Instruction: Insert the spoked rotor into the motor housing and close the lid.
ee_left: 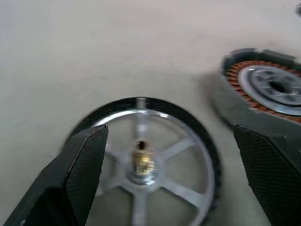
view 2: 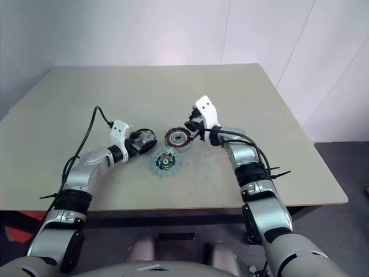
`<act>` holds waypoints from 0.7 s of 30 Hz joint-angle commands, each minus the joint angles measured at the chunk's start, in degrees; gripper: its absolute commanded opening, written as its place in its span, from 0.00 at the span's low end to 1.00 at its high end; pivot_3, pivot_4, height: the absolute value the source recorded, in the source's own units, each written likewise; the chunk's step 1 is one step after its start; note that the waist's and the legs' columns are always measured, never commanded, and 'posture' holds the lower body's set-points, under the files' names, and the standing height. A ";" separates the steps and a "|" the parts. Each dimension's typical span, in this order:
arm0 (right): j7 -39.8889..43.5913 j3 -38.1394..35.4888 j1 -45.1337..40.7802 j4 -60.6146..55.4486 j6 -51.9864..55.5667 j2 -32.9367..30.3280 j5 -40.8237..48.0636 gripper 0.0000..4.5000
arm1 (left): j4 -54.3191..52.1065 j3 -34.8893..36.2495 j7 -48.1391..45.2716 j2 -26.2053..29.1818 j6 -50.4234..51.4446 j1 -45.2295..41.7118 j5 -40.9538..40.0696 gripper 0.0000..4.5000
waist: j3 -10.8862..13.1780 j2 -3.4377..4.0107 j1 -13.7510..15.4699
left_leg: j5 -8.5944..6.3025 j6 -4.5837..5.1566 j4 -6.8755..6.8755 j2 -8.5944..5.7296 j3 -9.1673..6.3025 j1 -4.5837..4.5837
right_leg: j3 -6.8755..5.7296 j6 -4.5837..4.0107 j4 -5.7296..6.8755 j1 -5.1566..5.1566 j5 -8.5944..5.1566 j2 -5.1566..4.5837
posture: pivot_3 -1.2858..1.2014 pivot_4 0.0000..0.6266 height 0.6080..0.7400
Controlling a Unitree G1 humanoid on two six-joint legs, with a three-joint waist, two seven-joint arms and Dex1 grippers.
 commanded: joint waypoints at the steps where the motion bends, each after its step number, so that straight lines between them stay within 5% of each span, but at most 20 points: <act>1: -0.62 -1.20 -0.90 -2.92 0.00 -0.34 1.23 0.01 | 1.98 0.38 0.75 -0.20 -3.28 -2.16 0.99 1.00 | 0.00 0.00 0.07 | 0.00 0.00 0.00 0.00 0.00 0.00 | 0.00 0.00 0.00 0.00 0.00 0.00 | 0.52 0.00 1.00; 6: -1.24 -1.25 -1.01 -2.91 0.16 -0.29 1.47 0.00 | 2.75 0.10 -0.20 -0.13 -3.97 -2.28 1.40 0.81 | 0.00 0.00 0.08 | -0.01 0.01 0.00 0.00 0.00 0.00 | 0.00 0.00 0.01 0.00 0.00 0.00 | 0.52 0.00 1.00; 13: -1.72 -1.13 -1.08 -2.59 -0.04 -0.04 1.63 0.00 | 2.68 0.12 -1.25 -0.23 -3.79 -1.99 1.49 0.81 | 0.00 0.00 0.10 | -0.02 0.03 0.00 0.00 0.00 -0.01 | 0.00 0.00 0.00 0.00 0.00 -0.01 | 0.52 0.00 1.00; 17: -1.99 -1.21 -1.39 -1.95 -0.33 -0.11 1.66 0.00 | 2.89 0.31 -1.29 -0.20 -3.74 -2.00 1.43 0.61 | 0.00 0.00 0.10 | -0.02 0.03 0.00 0.00 0.00 -0.01 | 0.00 0.00 0.00 0.00 0.00 -0.01 | 0.52 0.00 1.00; 21: -2.23 -1.20 -1.36 -1.98 -0.36 -0.11 1.65 0.00 | 2.89 0.42 -1.20 -0.22 -3.62 -1.91 1.36 0.61 | 0.00 0.00 0.10 | -0.02 0.04 0.00 0.00 0.00 0.00 | 0.00 0.00 0.00 0.00 0.00 -0.01 | 0.52 0.00 1.00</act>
